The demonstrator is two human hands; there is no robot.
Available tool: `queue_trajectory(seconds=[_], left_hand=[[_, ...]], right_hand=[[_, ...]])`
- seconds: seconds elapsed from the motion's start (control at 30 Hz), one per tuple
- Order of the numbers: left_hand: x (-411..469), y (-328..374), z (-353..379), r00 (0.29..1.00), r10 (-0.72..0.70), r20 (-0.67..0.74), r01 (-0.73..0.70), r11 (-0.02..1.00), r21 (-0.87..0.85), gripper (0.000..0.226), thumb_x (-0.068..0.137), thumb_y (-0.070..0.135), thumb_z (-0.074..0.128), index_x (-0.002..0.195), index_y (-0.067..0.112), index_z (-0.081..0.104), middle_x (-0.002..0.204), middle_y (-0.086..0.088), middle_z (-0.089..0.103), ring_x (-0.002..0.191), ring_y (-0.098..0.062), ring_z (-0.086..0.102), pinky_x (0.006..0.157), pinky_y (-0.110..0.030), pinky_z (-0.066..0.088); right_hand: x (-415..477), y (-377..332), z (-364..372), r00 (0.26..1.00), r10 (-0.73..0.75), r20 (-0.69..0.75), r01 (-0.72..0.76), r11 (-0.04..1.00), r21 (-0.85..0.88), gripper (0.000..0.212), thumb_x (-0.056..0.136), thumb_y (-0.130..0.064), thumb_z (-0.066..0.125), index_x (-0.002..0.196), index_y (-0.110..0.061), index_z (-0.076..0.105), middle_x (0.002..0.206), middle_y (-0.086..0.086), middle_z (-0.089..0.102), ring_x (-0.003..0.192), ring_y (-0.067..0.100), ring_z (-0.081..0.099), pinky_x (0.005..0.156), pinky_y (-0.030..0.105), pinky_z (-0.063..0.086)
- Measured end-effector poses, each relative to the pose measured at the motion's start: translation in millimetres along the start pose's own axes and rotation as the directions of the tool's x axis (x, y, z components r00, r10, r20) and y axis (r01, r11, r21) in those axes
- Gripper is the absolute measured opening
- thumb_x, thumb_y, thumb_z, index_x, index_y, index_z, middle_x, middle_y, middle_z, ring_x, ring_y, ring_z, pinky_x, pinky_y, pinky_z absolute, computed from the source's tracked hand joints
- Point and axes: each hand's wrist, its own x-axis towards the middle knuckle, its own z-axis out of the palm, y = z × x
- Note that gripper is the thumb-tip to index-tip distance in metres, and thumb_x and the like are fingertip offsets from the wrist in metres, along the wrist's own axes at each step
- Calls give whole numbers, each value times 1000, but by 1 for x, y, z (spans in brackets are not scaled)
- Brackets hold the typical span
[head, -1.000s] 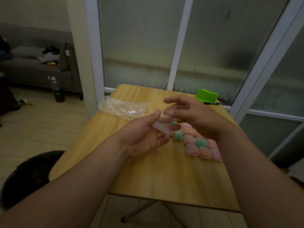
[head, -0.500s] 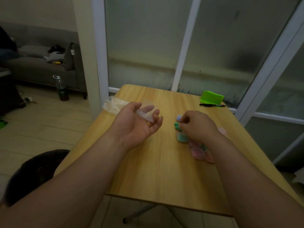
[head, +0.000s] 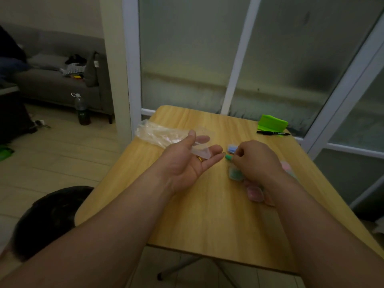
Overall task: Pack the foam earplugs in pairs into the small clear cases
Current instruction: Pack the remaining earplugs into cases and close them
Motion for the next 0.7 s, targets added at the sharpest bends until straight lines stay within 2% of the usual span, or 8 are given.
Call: queue_trajectory(seconds=[0.1,0.17,0.3,0.43,0.57,0.63,0.7], left_hand=[[3,-4,0,1000,-8,16,8,1000,14,48,114,34,42,135,-7,54,132,-41,60,125,-43,66,92,-53,61],[5,-7,0,1000,-3,23,3,1000,25,48,114,34,41,136,-6,54,133,-39,61,124,-43,67,95,-53,60],[9,-14,2,998,27,52,-27,1000,1,48,115,35,38,140,-4,52,132,-35,65,119,-41,70,104,-53,56],[9,-23,5,996,12,87,-13,1000,6,52,115,35,36,143,-6,50,136,-32,64,122,-37,69,103,-49,58],[8,-33,7,998,-5,61,6,1000,-9,52,115,34,36,141,-8,53,128,-28,70,114,-33,73,91,-43,63],[9,-33,6,998,-4,58,6,1000,-26,52,115,34,35,140,-7,53,126,-28,71,112,-32,74,88,-42,64],[10,-32,6,998,-2,59,4,999,-38,51,115,34,35,140,-7,53,128,-30,69,114,-34,73,92,-44,63]], right_hand=[[-4,-8,-22,986,-99,-135,123,976,180,16,95,-33,71,90,-20,79,91,-3,74,88,20,67,74,40,54],[-11,-19,-39,962,-170,-215,227,934,277,12,95,-32,73,88,-24,76,87,-10,69,86,12,62,75,38,51],[-25,-32,-50,918,-306,-251,370,888,271,9,94,-32,71,86,-29,71,86,-12,63,83,6,55,73,30,43],[-27,-29,-28,937,-305,-169,343,894,290,6,95,-30,72,90,-27,70,91,-8,60,81,6,54,69,26,38],[-27,-23,-13,951,-284,-120,308,891,334,6,96,-28,72,92,-25,70,90,-10,61,79,2,53,65,10,35],[-26,-23,-13,952,-279,-124,305,885,352,5,96,-27,73,93,-24,71,91,-10,61,80,1,54,66,9,36],[-26,-24,-12,954,-273,-125,300,869,394,5,95,-27,74,92,-25,71,91,-10,65,83,2,59,69,15,41]])
